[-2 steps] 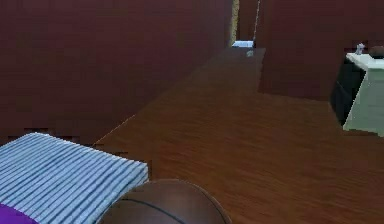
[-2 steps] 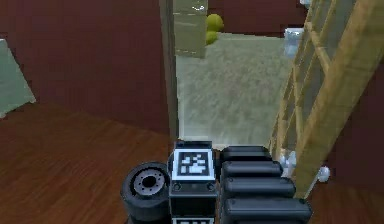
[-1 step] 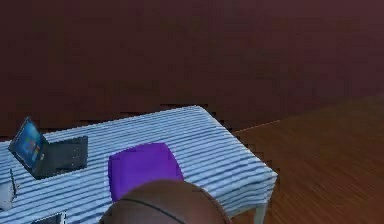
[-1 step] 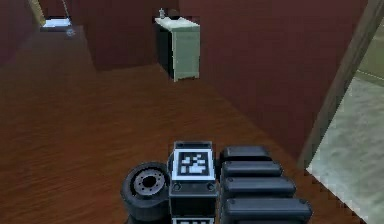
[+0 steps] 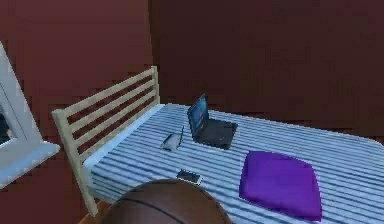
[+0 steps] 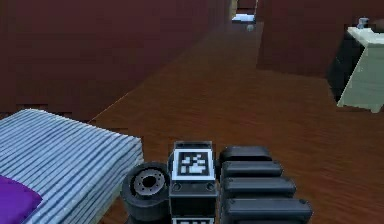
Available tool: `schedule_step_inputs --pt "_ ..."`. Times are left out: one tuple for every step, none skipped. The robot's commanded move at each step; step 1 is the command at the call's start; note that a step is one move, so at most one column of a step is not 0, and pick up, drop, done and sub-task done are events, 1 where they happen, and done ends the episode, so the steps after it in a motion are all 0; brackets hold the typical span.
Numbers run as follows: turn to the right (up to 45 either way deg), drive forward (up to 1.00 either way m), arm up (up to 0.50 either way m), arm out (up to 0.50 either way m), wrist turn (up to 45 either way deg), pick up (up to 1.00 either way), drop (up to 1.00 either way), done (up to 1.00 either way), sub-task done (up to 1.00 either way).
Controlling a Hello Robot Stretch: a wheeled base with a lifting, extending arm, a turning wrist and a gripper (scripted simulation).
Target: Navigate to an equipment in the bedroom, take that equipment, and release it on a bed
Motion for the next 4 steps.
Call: schedule_step_inputs --pt "-42.0 0.0 0.0 0.0 0.0 0.0 0.0 0.0 0.0" --pt "45.0 0.0 0.0 0.0 0.0 0.0 0.0 0.0 0.0" --pt "45.0 0.0 0.0 0.0 0.0 0.0 0.0 0.0 0.0" --pt "33.0 0.0 0.0 0.0 0.0 0.0 0.0 0.0 0.0"
